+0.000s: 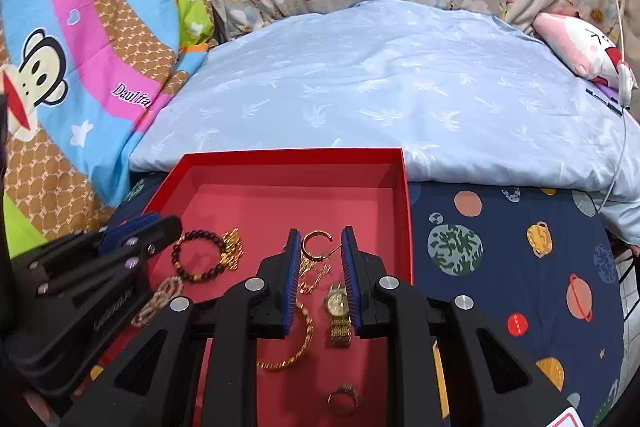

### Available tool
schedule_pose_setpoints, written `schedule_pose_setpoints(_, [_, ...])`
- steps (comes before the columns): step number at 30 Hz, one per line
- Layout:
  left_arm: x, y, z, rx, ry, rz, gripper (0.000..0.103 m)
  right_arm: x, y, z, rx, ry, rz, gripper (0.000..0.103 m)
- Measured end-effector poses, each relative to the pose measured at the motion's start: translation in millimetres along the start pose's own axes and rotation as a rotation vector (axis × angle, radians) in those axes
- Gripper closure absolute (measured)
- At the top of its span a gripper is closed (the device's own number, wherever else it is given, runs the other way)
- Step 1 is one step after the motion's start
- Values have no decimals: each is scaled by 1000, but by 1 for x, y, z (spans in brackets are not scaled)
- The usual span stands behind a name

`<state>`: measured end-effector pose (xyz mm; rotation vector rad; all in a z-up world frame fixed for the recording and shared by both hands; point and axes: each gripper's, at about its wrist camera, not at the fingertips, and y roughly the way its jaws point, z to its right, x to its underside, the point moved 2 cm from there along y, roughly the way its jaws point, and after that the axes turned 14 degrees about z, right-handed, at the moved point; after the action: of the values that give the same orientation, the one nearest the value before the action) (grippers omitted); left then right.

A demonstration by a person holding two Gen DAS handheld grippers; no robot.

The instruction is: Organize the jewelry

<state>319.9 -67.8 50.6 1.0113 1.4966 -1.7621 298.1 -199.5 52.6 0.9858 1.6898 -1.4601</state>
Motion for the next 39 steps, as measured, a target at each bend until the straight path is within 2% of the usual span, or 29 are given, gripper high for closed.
schedule_pose_setpoints(6, [-1, 8, 1, 1, -3, -5, 86, 4, 18, 5, -10, 30, -41, 84])
schedule_pose_setpoints(11, [-2, 12, 0, -13, -9, -2, 86, 3, 18, 5, -15, 31, -38, 82])
schedule_pose_setpoints(15, [-2, 14, -3, -28, -18, -4, 77, 2, 18, 4, -8, 30, -33, 82])
schedule_pose_setpoints(19, [-3, 8, -7, -39, -14, 9, 75, 2, 13, 7, -4, 43, -20, 80])
schedule_pose_setpoints(21, [-4, 2, -10, -49, -9, 25, 71, 4, 6, 10, -7, 59, -13, 79])
schedule_pose_setpoints(22, [-4, -3, -12, -52, -10, 30, 68, 5, 0, 11, -8, 68, -7, 75])
schedule_pose_setpoints(29, [9, -35, -11, -53, 5, 59, 67, 24, -39, 0, 4, 35, 32, 66])
schedule_pose_setpoints(34, [23, -55, -2, -53, 9, 59, 60, 38, -62, -18, 22, -17, 45, 57])
schedule_pose_setpoints(39, [32, -74, 2, -53, 12, 59, 60, 48, -84, -19, 29, 2, 50, 51])
